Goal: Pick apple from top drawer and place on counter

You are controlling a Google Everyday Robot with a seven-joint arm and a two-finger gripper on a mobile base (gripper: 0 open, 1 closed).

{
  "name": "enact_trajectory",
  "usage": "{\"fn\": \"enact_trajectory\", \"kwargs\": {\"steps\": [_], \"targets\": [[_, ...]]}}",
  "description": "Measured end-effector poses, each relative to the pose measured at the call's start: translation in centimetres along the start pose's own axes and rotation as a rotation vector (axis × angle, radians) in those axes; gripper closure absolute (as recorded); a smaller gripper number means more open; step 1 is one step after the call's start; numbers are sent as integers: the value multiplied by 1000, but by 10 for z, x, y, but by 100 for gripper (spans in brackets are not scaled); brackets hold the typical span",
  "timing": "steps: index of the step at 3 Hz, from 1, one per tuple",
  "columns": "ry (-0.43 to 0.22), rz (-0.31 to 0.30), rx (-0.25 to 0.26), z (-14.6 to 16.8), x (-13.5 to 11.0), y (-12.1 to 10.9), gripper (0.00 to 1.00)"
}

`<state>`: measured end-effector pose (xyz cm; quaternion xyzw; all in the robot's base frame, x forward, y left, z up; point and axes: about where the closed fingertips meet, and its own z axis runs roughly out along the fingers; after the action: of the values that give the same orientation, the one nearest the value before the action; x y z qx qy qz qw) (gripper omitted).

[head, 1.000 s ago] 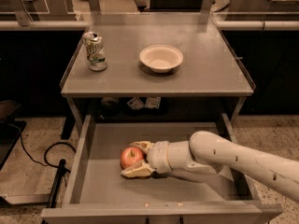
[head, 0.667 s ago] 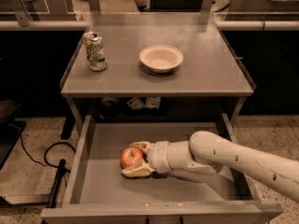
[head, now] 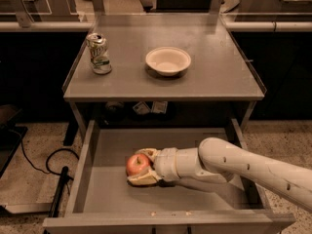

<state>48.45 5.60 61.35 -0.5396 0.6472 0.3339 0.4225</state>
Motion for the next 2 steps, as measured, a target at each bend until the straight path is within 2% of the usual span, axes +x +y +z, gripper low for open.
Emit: {"fn": "enact_trajectory", "kwargs": {"steps": [2], "targets": [[29,21,103,-37,-36,3,100]]}}
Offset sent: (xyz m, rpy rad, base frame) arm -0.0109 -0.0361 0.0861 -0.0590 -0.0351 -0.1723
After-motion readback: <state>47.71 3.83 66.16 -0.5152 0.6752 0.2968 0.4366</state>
